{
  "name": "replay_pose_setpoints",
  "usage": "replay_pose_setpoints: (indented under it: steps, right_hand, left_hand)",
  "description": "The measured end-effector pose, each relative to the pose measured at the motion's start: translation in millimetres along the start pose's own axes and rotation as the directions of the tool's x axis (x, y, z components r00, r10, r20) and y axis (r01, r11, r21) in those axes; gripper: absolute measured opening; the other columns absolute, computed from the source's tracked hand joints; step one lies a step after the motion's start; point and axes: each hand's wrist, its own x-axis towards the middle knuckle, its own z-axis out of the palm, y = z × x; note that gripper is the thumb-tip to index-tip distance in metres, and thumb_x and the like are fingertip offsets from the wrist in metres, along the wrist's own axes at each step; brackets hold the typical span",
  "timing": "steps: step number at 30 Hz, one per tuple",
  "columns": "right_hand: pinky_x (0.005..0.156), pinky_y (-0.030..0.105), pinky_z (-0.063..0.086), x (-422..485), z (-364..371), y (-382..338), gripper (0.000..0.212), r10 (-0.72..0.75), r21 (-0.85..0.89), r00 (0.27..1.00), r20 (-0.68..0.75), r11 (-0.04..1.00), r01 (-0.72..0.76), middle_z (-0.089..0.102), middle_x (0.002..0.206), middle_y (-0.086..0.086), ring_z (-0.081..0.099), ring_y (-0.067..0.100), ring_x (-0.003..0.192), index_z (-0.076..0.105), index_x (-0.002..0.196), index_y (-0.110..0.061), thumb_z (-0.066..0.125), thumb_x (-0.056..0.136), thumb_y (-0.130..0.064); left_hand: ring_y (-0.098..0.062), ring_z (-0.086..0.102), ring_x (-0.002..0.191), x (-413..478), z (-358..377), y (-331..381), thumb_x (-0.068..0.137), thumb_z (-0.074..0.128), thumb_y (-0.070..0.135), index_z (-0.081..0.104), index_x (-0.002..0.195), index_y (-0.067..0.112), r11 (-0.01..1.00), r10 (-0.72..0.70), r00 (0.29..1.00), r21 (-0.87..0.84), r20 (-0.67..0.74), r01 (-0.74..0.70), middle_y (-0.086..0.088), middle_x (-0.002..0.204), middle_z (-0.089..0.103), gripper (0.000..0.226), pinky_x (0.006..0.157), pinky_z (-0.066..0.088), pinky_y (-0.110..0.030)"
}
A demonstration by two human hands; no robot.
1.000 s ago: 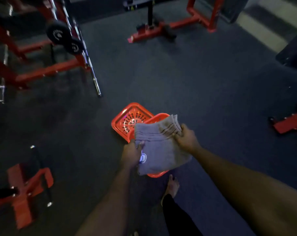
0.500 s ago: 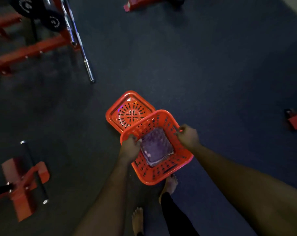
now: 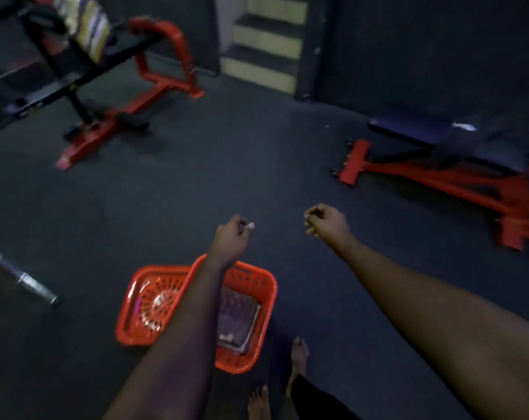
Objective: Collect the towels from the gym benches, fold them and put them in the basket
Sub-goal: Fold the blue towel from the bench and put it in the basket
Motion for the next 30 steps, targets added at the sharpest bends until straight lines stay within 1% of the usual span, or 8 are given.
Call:
replay_pose_setpoints:
  steps: [4,7,11,14,18,23,26,30]
  right_hand:
    - [0.043,0.011,0.044,-37,-90,20,0.011,0.027,0.093,0.979,-0.200,0.996,-0.009,0.067,0.084,0.013,0.063,0.018,0.062,0.064,0.091,-0.007,0.054,0.092,-0.002]
    - [0.043,0.011,0.044,-75,-164,54,0.011,0.080,0.168,0.925,-0.371,0.986,-0.018,0.067,0.082,0.012,0.063,0.016,0.063,0.064,0.090,-0.006,0.054,0.093,-0.003]
    - [0.043,0.012,0.044,-141,-257,119,0.012,0.187,0.253,0.811,-0.554,0.966,-0.050,0.069,0.081,0.010,0.066,0.015,0.061,0.064,0.085,-0.011,0.056,0.093,-0.006]
    - [0.042,0.012,0.043,-201,-326,184,0.018,0.292,0.328,0.667,-0.686,0.942,-0.075,0.070,0.080,0.011,0.064,0.003,0.050,0.063,0.078,-0.018,0.058,0.092,-0.008]
    - [0.039,0.011,0.041,-277,-394,253,0.024,0.385,0.405,0.519,-0.763,0.911,-0.081,0.066,0.078,0.014,0.060,-0.002,0.043,0.060,0.075,-0.019,0.054,0.091,-0.001]
    - [0.040,0.015,0.043,-387,-476,339,0.020,0.493,0.490,0.331,-0.804,0.866,-0.100,0.065,0.077,0.016,0.059,0.004,0.043,0.059,0.078,-0.016,0.054,0.093,-0.002]
    - [0.045,0.018,0.044,-438,-512,381,0.017,0.550,0.529,0.223,-0.805,0.835,-0.147,0.069,0.077,0.017,0.065,0.020,0.054,0.062,0.078,-0.015,0.057,0.088,-0.003]
    - [0.050,0.021,0.044,-483,-554,436,0.014,0.610,0.591,0.111,-0.785,0.790,-0.160,0.073,0.079,0.018,0.066,0.022,0.059,0.064,0.077,-0.017,0.058,0.085,-0.008]
  left_hand:
    - [-0.022,0.055,0.066,8,42,81,0.096,0.057,0.027,0.061,0.092,0.009,0.977,0.212,0.968,0.006,0.132,-0.215,-0.004,0.066,0.061,0.019,0.061,0.036,-0.030]
    - [-0.027,0.064,0.071,3,92,150,0.095,0.056,0.031,0.060,0.091,0.015,0.933,0.353,0.899,-0.026,0.260,-0.359,-0.011,0.077,0.069,0.017,0.068,0.051,-0.037]
    - [-0.027,0.068,0.073,-22,179,236,0.095,0.055,0.035,0.059,0.088,0.024,0.850,0.508,0.757,-0.100,0.410,-0.517,-0.007,0.080,0.069,0.014,0.075,0.057,-0.046]
    - [-0.023,0.069,0.073,-63,260,299,0.095,0.054,0.037,0.057,0.087,0.027,0.777,0.587,0.616,-0.155,0.525,-0.610,-0.003,0.082,0.069,0.013,0.076,0.058,-0.047]
    - [-0.023,0.069,0.075,-126,359,360,0.096,0.055,0.036,0.059,0.087,0.024,0.709,0.626,0.456,-0.220,0.633,-0.670,-0.005,0.082,0.069,0.015,0.076,0.058,-0.045]
    - [-0.024,0.069,0.076,-226,496,430,0.090,0.053,0.041,0.057,0.087,0.025,0.614,0.653,0.213,-0.344,0.727,-0.710,-0.006,0.075,0.069,0.017,0.072,0.059,-0.050]
    - [-0.022,0.070,0.076,-281,561,462,0.085,0.051,0.047,0.056,0.087,0.027,0.597,0.638,0.123,-0.387,0.760,-0.703,-0.003,0.074,0.069,0.021,0.071,0.059,-0.048]
    - [-0.019,0.070,0.072,-344,636,496,0.092,0.054,0.038,0.059,0.086,0.023,0.547,0.598,-0.013,-0.421,0.801,-0.724,-0.002,0.074,0.070,0.017,0.070,0.059,-0.045]
